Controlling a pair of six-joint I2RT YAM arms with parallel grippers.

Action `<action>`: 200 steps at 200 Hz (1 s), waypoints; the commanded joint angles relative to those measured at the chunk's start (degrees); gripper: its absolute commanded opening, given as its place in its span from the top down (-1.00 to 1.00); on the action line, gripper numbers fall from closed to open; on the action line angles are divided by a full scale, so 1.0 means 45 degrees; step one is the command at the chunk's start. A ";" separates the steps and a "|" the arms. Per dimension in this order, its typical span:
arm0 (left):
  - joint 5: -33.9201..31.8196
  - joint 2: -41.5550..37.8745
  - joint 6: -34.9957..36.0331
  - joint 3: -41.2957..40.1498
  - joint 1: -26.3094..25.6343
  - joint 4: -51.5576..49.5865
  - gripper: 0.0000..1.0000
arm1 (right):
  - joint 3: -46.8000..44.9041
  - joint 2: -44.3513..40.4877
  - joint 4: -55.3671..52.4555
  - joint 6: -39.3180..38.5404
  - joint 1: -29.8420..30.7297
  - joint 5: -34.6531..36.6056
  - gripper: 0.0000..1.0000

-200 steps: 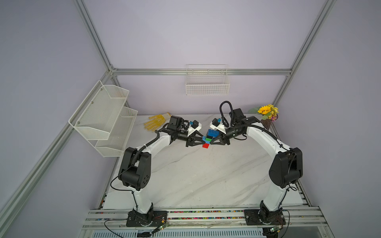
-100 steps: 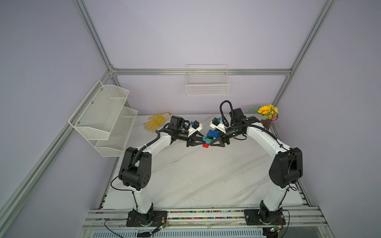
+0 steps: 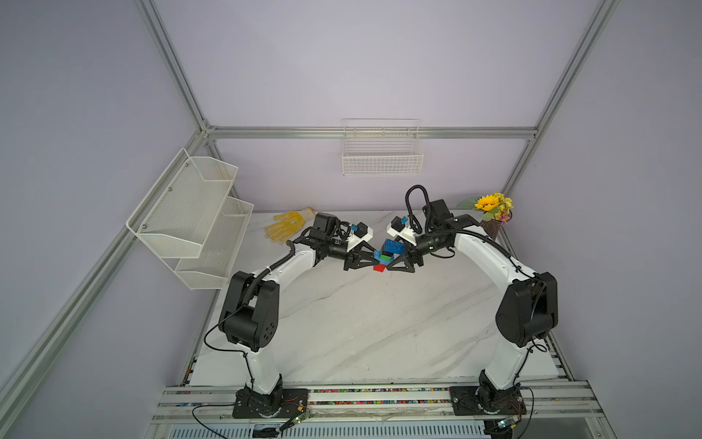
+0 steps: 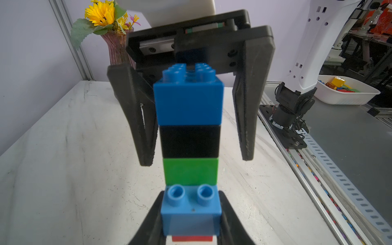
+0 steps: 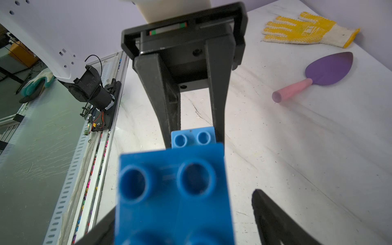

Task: Assemble the letter f with lego
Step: Place the lego brick at the center of the board.

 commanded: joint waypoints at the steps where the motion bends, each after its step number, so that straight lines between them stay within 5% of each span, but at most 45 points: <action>1: 0.0282 -0.0212 0.0160 0.0135 0.0154 0.1018 0.54 | -0.0067 -0.0246 -0.0129 -0.0165 0.0081 -0.0137 -0.79; 127: 0.0370 -0.0588 -0.0501 -0.0838 0.0835 0.1670 0.59 | -0.0576 -0.1013 0.0027 -0.0138 -0.0856 -0.0105 -0.93; 200: -0.0375 -0.0191 -0.5507 -0.2161 0.0965 0.5932 0.70 | -0.1303 -0.1699 0.0120 -0.0155 -0.1385 0.0366 -0.93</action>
